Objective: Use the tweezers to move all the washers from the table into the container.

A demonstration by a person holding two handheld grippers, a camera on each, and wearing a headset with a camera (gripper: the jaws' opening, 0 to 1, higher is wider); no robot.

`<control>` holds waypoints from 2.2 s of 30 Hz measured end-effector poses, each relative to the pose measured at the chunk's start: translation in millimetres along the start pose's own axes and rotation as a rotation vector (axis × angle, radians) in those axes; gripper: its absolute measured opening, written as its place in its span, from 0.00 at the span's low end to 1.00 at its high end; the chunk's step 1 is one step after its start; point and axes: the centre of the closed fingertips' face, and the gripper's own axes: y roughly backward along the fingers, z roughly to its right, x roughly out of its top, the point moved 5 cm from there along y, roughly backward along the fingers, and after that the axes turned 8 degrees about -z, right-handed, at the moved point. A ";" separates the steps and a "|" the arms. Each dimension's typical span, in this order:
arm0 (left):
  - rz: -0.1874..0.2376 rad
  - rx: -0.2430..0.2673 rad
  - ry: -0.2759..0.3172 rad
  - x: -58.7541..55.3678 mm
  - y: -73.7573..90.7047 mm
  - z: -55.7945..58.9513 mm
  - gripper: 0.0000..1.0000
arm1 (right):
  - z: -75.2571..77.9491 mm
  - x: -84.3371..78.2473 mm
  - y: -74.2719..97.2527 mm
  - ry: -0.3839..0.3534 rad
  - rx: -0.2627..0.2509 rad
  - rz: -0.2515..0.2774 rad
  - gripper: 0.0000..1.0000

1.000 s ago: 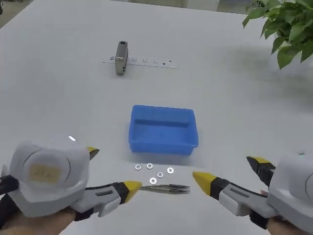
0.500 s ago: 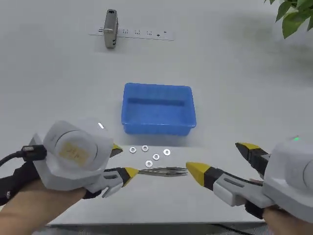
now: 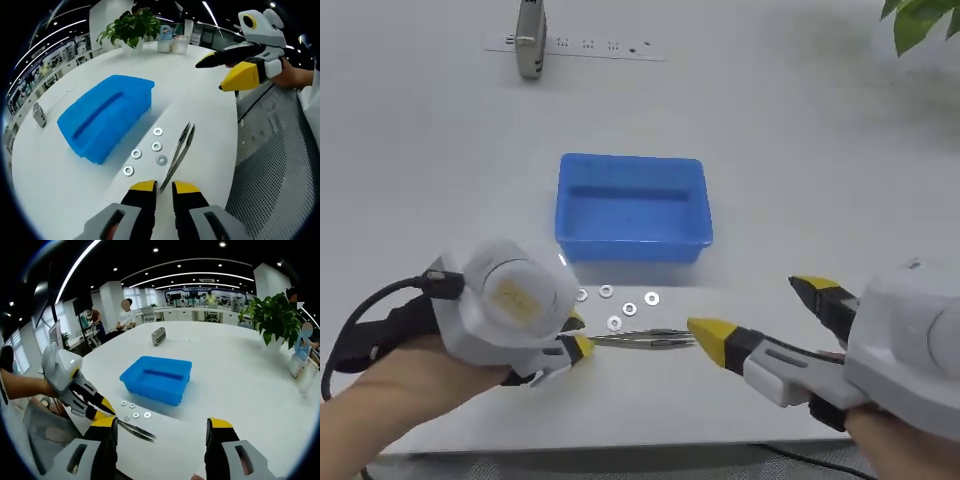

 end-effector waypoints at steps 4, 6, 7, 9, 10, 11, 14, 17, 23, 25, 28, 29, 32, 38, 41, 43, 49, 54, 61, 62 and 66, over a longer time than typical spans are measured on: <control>0.008 0.010 -0.040 -0.9 -1.7 2.6 0.05 | -0.6 -1.1 0.7 -0.004 0.003 -0.001 0.70; 0.012 0.002 -0.062 0.3 -2.1 1.4 0.02 | -1.6 -2.4 0.0 -0.002 0.006 -0.007 0.70; 0.007 -0.002 -0.085 0.3 -2.1 1.1 0.00 | -2.8 -2.7 -0.6 0.003 0.010 -0.012 0.70; 0.005 -0.017 -0.113 0.4 -2.4 3.7 0.00 | -4.8 -2.1 -1.2 0.008 0.015 -0.012 0.70; 0.005 -0.018 -0.111 0.4 -2.6 4.3 0.00 | -6.7 -1.0 -1.4 0.013 0.019 -0.010 0.70; 0.003 -0.018 -0.111 0.7 -2.5 4.5 0.00 | -8.2 -0.2 -1.6 0.017 0.023 -0.010 0.70; 0.003 -0.024 -0.124 1.2 0.9 7.3 0.00 | -9.6 3.4 -1.5 0.091 0.003 -0.015 0.70; 0.016 -0.020 -0.129 4.9 8.2 10.1 0.00 | -14.0 6.2 -2.3 0.143 0.031 -0.011 0.70; 0.065 0.009 -0.126 17.9 33.5 16.2 0.00 | -31.0 -2.5 -10.9 0.215 0.114 -0.091 0.50; 0.081 0.024 -0.121 21.4 41.8 16.4 0.00 | -39.3 -6.5 -16.9 0.236 0.154 -0.119 0.42; 0.104 0.029 -0.106 26.4 53.7 17.9 0.00 | -51.1 -12.4 -26.9 0.261 0.209 -0.164 0.32; 0.115 0.024 -0.103 28.7 58.3 19.6 0.00 | -53.6 -13.2 -30.3 0.272 0.216 -0.168 0.31; 0.131 0.014 -0.097 33.1 67.4 24.0 0.00 | -62.2 -14.0 -45.2 0.312 0.239 -0.177 0.29; 0.149 0.008 -0.081 39.9 79.6 26.9 0.00 | -71.0 -16.8 -68.5 0.372 0.290 -0.219 0.20; 0.164 -0.012 -0.084 42.4 84.5 29.0 0.00 | -74.9 -17.5 -74.0 0.384 0.305 -0.238 0.13; 0.158 -0.002 -0.090 42.4 84.9 27.7 0.00 | -77.8 -17.0 -74.8 0.389 0.320 -0.234 0.12; 0.165 0.016 -0.090 44.9 92.1 21.3 0.00 | -87.1 -8.4 -77.9 0.420 0.348 -0.200 0.10; 0.146 0.080 -0.119 47.2 99.9 7.2 0.00 | -95.2 10.0 -92.0 0.433 0.379 -0.167 0.09; 0.132 0.114 -0.118 45.4 103.4 -13.1 0.00 | -97.2 25.5 -108.3 0.426 0.393 -0.136 0.09; 0.130 0.116 -0.116 44.9 102.9 -15.2 0.00 | -96.8 26.5 -110.3 0.419 0.396 -0.136 0.09; 0.124 0.125 -0.116 44.5 101.6 -17.9 0.00 | -96.7 28.0 -114.3 0.418 0.396 -0.134 0.09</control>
